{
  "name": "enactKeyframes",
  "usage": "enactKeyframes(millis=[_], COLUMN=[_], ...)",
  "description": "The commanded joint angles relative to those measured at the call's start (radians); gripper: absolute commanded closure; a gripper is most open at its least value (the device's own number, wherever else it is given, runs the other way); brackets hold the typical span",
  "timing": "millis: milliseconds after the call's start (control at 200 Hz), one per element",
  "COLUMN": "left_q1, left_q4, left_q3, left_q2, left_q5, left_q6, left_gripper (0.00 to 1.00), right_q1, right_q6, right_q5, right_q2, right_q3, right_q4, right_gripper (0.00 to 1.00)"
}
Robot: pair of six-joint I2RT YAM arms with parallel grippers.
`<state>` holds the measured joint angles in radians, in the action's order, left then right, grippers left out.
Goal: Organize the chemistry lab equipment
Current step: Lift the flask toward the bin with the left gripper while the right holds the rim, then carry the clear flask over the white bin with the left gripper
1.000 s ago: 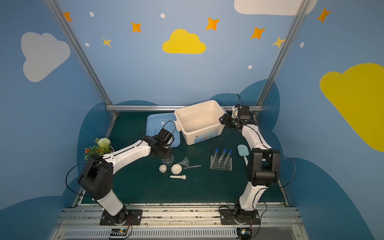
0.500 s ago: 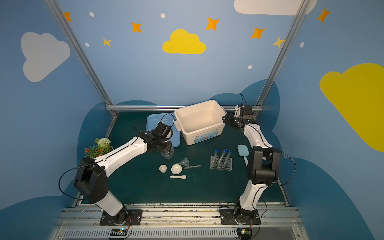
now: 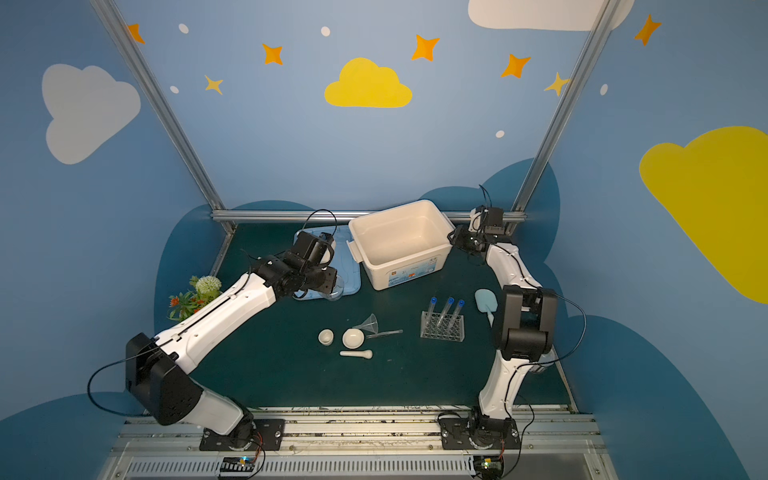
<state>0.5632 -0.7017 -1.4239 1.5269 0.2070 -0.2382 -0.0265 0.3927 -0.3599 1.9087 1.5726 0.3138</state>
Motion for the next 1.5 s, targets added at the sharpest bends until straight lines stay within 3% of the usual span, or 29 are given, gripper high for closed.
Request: enactKeyframes(millis=[0,115,235,1016,1311,1497], left_q1=[-0.008,-0.013,-0.016,-0.028,-0.028,-0.027], left_q4=[0.042,0.047,0.048,0.067,0.012,-0.106], left_q3=[-0.041,-0.075,-0.114,-0.475,-0.715,-0.967], left_q2=[-0.027,-0.013,0.004,0.247,0.437,0.620], left_q5=[0.004,-0.008,-0.012,-0.125,-0.171,-0.186], left_q6=[0.025,0.034,0.051,0.121,0.151,0.185], left_gripper=[0.92,0.92,0.92,0.90,0.91,0.91], right_q1=[-0.004,-0.005,-0.004,-0.006,-0.007,-0.011], right_q6=[-0.022,-0.025,-0.022,0.024,0.032,0.040], right_q5=[-0.011,-0.015,-0.024,-0.006,-0.038,-0.037], right_q2=[-0.003,-0.020,-0.041,-0.208,-0.261,-0.273], right_q3=[0.018,0.001,-0.017,-0.129,-0.193,-0.200], right_q4=[0.030,0.035,0.044,0.135,0.149,0.180], right_gripper=[0.64,0.74,0.77,0.78,0.78,0.78])
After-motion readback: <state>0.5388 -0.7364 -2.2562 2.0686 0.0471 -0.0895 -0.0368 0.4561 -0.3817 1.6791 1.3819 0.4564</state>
